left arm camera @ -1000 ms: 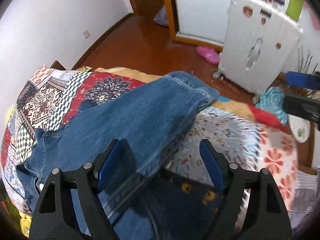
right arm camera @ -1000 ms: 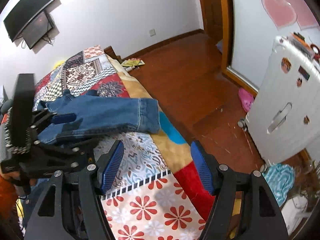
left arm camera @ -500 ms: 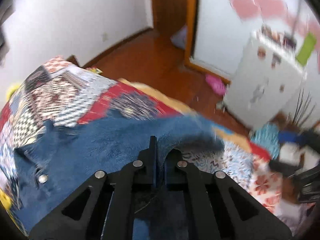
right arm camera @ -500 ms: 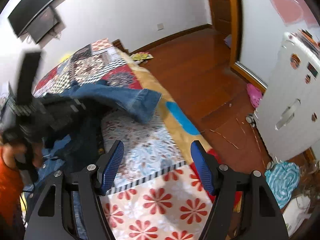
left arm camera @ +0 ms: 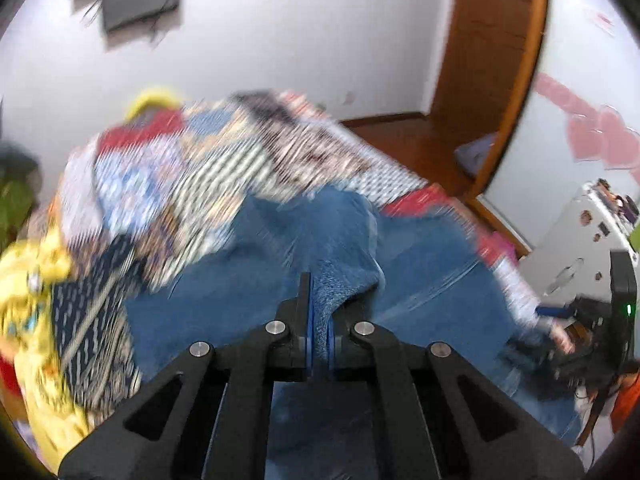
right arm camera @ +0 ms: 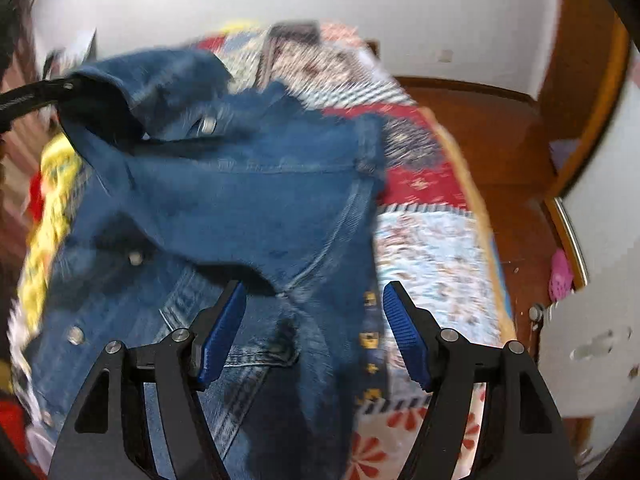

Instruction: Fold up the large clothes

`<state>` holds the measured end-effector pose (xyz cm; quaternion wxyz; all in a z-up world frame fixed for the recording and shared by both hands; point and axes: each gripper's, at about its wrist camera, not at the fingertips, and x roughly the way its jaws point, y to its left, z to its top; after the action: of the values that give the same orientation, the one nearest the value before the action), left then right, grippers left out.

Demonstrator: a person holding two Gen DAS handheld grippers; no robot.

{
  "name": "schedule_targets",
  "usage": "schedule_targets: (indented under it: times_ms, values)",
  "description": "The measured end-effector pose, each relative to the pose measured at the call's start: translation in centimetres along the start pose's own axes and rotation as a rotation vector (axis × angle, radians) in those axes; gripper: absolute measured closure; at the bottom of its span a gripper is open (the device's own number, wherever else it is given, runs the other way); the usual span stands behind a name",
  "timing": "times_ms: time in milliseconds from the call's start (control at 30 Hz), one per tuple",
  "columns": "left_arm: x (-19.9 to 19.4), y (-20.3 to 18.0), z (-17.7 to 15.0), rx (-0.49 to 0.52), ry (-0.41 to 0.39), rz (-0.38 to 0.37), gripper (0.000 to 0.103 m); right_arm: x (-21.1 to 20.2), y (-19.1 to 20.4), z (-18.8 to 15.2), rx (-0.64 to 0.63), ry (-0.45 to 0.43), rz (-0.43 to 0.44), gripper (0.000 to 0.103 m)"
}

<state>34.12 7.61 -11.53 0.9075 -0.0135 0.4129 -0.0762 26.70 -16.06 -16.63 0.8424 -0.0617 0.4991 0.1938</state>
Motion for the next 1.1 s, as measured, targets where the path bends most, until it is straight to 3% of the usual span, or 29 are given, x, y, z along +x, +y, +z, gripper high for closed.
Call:
schedule_targets:
  times_ms: [133,233,267,300,367,500,633,767,867,933,1100]
  values:
    - [1.8,3.7,-4.9,-0.084,0.111,0.0,0.092,2.1,0.3,0.1,-0.066,0.06,-0.105,0.036]
    - [2.6,4.5,-8.8,-0.105,0.166,0.023,0.082,2.2,-0.4,0.0,-0.064,0.068,-0.117,0.035]
    - [2.9,4.7,-10.0,-0.112,0.183,0.04,0.071,2.2,-0.7,-0.1,-0.053,0.068,-0.121,0.035]
    - [3.1,4.9,-11.0,-0.113,0.194,0.063,0.064,2.2,-0.9,-0.2,-0.043,0.069,-0.125,0.035]
    - [3.2,5.2,-12.6,-0.112,0.206,0.106,0.06,2.1,-1.5,-0.6,-0.026,0.069,-0.138,0.035]
    - [1.9,6.9,-14.3,-0.184,0.163,0.121,0.042,2.1,-2.4,-1.4,0.027,0.086,-0.113,0.035]
    - [0.4,8.2,-15.1,-0.218,0.135,0.147,0.037,2.4,-2.6,-1.9,0.045,0.095,-0.184,0.035]
    - [-0.4,10.7,-16.6,-0.274,0.135,0.323,0.037,2.1,-4.1,-2.3,0.117,0.098,-0.129,0.035]
    - [-0.9,14.5,-19.1,-0.463,0.17,0.262,0.037,2.2,-4.9,-2.5,0.167,0.089,-0.103,0.035]
    - [-1.5,15.4,-19.6,-0.495,0.164,0.231,0.037,2.4,-5.0,-2.6,0.186,0.091,-0.092,0.034]
    - [-2.9,12.8,-17.7,-0.291,0.142,0.328,0.037,2.1,-4.3,-2.4,0.183,0.097,-0.117,0.033]
